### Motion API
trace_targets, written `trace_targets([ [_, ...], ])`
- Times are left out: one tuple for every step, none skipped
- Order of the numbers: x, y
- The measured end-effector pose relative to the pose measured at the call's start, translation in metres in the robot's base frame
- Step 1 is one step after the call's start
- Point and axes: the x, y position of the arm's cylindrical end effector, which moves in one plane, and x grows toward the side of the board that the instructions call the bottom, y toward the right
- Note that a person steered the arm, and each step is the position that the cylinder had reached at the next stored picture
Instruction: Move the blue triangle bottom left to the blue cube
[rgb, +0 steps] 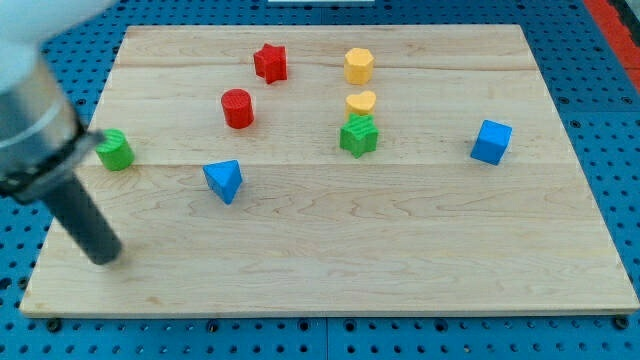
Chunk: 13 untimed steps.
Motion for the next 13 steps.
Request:
trace_targets([
  [-0.043, 0.054],
  [-0.072, 0.115],
  [-0.075, 0.071],
  [-0.095, 0.056],
  [-0.112, 0.162],
  [-0.104, 0.188],
  [-0.096, 0.160],
  [-0.070, 0.233],
  [-0.085, 0.318],
  [-0.112, 0.368],
  [-0.105, 0.344],
  [-0.061, 0.364],
  [-0.072, 0.397],
])
